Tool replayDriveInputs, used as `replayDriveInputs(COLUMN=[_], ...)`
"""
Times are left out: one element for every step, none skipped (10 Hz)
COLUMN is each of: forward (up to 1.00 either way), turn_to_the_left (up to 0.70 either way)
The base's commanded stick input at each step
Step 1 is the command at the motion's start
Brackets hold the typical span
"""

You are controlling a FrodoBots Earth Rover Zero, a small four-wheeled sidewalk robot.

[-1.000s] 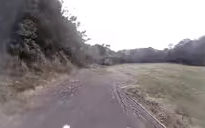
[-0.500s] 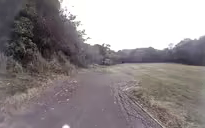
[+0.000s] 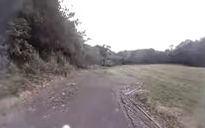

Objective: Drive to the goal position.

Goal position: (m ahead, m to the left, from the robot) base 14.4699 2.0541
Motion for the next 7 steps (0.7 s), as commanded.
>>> replayDriveInputs(forward=[0.45, 0.45, 0.45, 0.45, 0.45, 0.45, 0.45], turn_to_the_left=[0.0, 0.0, 0.0, 0.0, 0.0, 0.0, 0.0])
